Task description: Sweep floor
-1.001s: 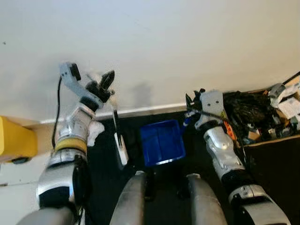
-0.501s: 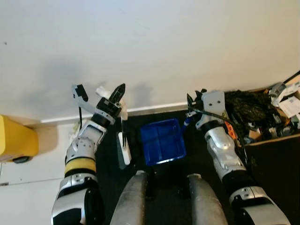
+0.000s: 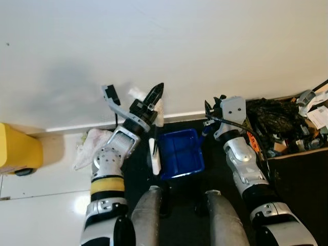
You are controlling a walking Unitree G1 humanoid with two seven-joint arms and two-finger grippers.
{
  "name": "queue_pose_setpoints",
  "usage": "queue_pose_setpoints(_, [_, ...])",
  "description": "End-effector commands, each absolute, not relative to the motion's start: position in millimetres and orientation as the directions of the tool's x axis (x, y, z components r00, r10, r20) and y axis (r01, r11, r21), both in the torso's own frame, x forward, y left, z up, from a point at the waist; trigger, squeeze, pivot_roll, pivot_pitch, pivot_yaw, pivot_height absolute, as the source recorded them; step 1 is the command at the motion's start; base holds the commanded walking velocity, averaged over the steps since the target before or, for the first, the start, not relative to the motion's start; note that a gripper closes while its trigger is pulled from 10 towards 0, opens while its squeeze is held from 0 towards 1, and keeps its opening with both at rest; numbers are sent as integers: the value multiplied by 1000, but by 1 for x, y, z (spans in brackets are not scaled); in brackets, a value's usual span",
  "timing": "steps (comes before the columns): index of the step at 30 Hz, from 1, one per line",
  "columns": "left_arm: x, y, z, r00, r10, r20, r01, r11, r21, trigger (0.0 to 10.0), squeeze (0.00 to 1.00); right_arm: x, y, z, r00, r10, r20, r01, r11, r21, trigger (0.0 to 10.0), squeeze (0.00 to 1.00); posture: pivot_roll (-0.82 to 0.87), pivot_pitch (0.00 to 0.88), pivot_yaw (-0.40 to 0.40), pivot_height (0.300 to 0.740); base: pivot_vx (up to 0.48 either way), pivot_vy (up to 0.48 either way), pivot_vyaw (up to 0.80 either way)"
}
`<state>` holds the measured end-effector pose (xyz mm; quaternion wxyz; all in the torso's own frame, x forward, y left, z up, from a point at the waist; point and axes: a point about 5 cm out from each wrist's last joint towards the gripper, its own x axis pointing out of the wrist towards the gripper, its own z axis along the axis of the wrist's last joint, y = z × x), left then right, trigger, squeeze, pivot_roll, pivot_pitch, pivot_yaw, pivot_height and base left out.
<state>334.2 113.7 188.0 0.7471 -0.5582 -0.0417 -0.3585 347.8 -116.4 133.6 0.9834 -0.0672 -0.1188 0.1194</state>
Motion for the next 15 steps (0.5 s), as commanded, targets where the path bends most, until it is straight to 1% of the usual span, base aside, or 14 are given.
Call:
queue_pose_setpoints(1, [329, 102, 197, 705, -471, 530, 598, -6, -801, 10000, 0, 339, -121, 101, 971, 227, 80, -216, 968, -127, 10000, 0, 107, 447, 47, 740, 0, 0, 0])
queue_pose_setpoints(2, [324, 97, 202, 696, -477, 536, 598, -28, -801, 10000, 0, 339, -120, 101, 971, 225, 80, -215, 969, -125, 10000, 0, 113, 442, 51, 740, 0, 0, 0])
queue_pose_setpoints(5, [317, 93, 208, 676, -491, 550, 606, -56, -794, 10000, 0, 339, -120, 101, 971, 225, 81, -214, 969, -124, 10000, 0, 113, 442, 51, 740, 0, 0, 0])
queue_pose_setpoints(6, [310, 94, 217, 647, -513, 564, 629, -58, -775, 10000, 0, 339, -120, 101, 971, 224, 81, -213, 969, -122, 10000, 0, 126, 439, 54, 740, 0, 0, 0])
queue_pose_setpoints(7, [310, 94, 217, 647, -513, 564, 629, -58, -775, 10000, 0, 339, -120, 101, 971, 224, 81, -213, 969, -122, 10000, 0, 126, 439, 54, 740, 0, 0, 0])
queue_pose_setpoints(8, [305, 96, 224, 626, -537, 566, 653, -36, -757, 10000, 0, 339, -120, 100, 972, 223, 79, -213, 970, -120, 10000, 0, 126, 439, 54, 740, 0, 0, 0])
queue_pose_setpoints(9, [305, 96, 224, 626, -537, 566, 653, -36, -757, 10000, 0, 339, -120, 100, 972, 223, 79, -213, 970, -120, 10000, 0, 126, 439, 54, 740, 0, 0, 0])
queue_pose_setpoints(11, [303, 105, 229, 609, -563, 559, 686, 19, -728, 10000, 0, 339, -119, 100, 972, 224, 77, -214, 970, -119, 10000, 0, 139, 433, 55, 740, 0, 0, 0])
queue_pose_setpoints(13, [302, 115, 233, 609, -581, 540, 704, 82, -705, 10000, 0, 339, -119, 99, 971, 226, 74, -216, 969, -118, 10000, 0, 152, 425, 57, 740, 0, 0, 0])
queue_pose_setpoints(14, [302, 115, 233, 609, -581, 540, 704, 82, -705, 10000, 0, 339, -119, 99, 971, 226, 74, -216, 969, -118, 10000, 0, 152, 425, 57, 740, 0, 0, 0])
queue_pose_setpoints(15, [301, 124, 236, 610, -593, 525, 720, 139, -679, 10000, 0, 339, -118, 99, 971, 227, 74, -218, 969, -117, 10000, 0, 156, 420, 57, 740, 0, 0, 0])
